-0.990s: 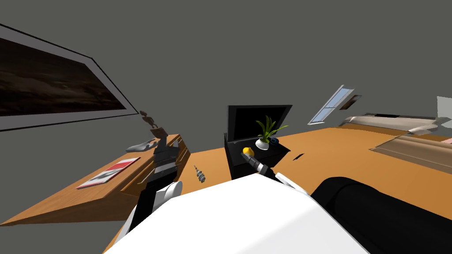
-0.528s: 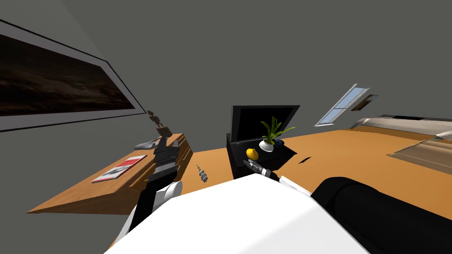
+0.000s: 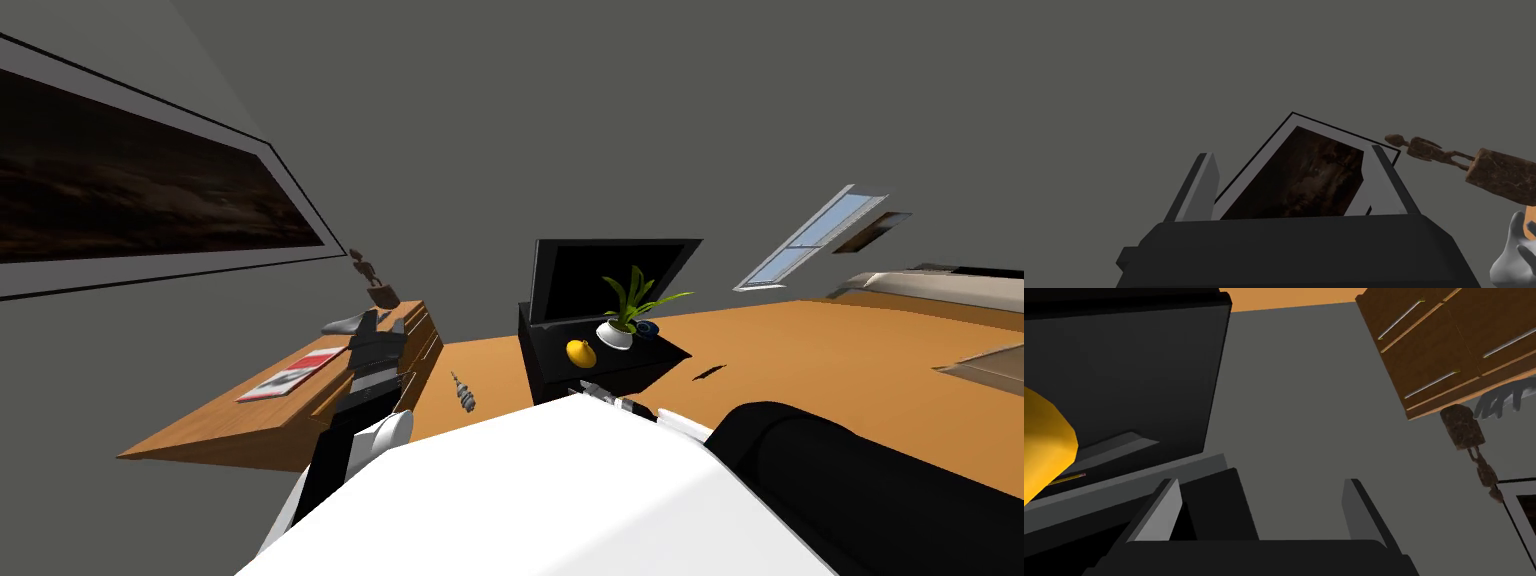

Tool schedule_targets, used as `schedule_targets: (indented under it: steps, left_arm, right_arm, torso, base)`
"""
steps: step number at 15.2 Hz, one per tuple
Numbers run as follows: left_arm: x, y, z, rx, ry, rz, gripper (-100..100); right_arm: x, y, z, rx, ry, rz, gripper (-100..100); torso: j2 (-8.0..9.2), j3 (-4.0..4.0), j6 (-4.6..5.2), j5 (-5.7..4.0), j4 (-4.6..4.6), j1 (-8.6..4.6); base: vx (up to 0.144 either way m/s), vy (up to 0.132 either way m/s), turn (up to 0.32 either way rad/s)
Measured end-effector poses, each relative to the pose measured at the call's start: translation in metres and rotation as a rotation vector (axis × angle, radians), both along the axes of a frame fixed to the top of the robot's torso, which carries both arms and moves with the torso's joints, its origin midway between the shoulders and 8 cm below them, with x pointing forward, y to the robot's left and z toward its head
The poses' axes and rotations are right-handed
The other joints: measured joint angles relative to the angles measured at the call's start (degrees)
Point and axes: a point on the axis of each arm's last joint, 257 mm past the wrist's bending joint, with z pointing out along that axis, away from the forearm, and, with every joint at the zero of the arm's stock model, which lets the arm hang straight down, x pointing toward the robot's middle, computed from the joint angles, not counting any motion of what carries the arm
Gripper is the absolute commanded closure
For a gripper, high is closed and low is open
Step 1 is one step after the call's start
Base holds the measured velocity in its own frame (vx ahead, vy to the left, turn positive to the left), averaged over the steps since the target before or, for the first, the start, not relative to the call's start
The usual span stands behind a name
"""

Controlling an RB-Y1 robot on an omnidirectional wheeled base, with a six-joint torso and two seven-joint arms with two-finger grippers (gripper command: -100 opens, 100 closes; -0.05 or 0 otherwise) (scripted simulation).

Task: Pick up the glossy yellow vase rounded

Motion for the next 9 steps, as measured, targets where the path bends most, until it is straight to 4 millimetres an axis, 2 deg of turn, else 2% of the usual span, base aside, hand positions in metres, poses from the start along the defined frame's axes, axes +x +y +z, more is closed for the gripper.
schedule_targets:
  steps: [2,6,9]
  left_arm:
    - [0.0,0.0,0.0,0.0,0.0,0.0,0]
    - [0.0,0.0,0.0,0.0,0.0,0.0,0]
    - [0.0,0.0,0.0,0.0,0.0,0.0,0]
  right_arm:
    - [-0.017,-0.02,-0.016,-0.07,0.049,0.033,-100]
    - [-0.056,-0.058,-0.039,-0.202,0.144,0.097,-100]
    - [-0.081,-0.091,-0.048,-0.294,0.207,0.145,-100]
  torso:
    - [-0.08,-0.04,0.0,-0.01,-0.01,-0.01]
    - [-0.75,-0.42,-0.05,-0.03,-0.16,-0.13]
    - [-0.52,-0.3,-0.02,-0.02,-0.11,-0.09]
  base:
    - [0.072,0.055,0.124]
    - [0.196,0.021,0.186]
    - [0.114,0.021,0.093]
